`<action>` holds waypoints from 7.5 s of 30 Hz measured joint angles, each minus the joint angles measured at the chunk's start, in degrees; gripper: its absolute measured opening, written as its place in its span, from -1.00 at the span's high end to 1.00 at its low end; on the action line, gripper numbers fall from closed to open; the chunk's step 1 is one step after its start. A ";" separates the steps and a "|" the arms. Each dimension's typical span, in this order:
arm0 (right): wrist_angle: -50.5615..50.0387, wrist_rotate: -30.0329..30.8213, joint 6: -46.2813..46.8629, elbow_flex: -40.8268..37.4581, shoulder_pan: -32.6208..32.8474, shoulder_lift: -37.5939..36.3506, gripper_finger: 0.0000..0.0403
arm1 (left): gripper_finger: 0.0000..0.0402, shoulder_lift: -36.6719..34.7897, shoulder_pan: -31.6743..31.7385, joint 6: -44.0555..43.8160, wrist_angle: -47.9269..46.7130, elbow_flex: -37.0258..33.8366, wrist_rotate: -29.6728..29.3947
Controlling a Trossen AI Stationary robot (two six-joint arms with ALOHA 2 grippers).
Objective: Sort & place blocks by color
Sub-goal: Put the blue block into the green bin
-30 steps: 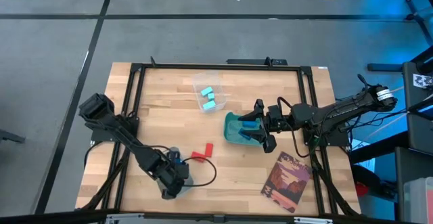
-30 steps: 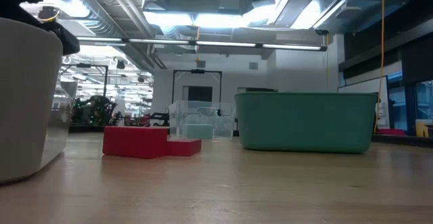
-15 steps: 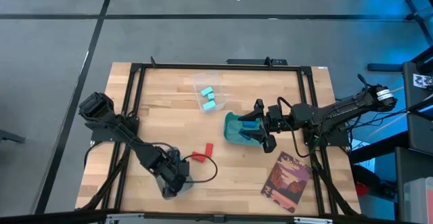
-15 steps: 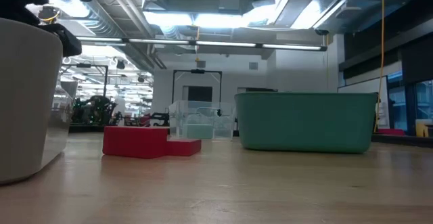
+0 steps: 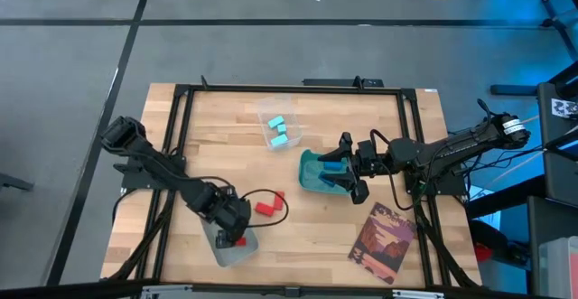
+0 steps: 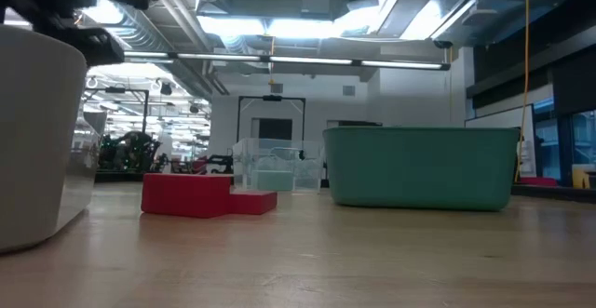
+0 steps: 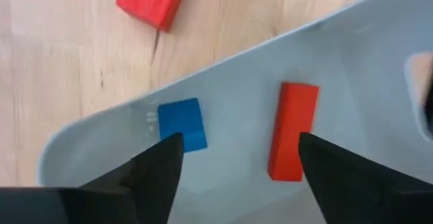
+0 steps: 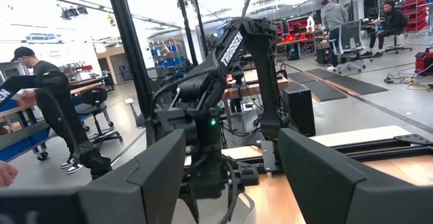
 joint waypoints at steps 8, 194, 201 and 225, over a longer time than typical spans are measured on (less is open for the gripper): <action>-0.34 0.02 0.00 -0.07 0.00 0.00 -0.20 | -0.55 4.05 0.07 1.18 -0.40 -0.04 -2.94; -0.85 0.01 1.44 -0.02 0.00 0.00 -0.20 | -0.11 5.41 -0.23 26.62 -11.68 3.43 10.76; -0.84 0.02 1.44 -0.02 0.00 -0.02 -0.20 | -0.16 9.56 -0.61 35.09 -11.10 3.39 11.33; -0.83 0.04 1.49 -0.07 0.00 -0.02 -0.20 | -0.16 14.83 -0.93 38.89 -17.46 3.22 11.41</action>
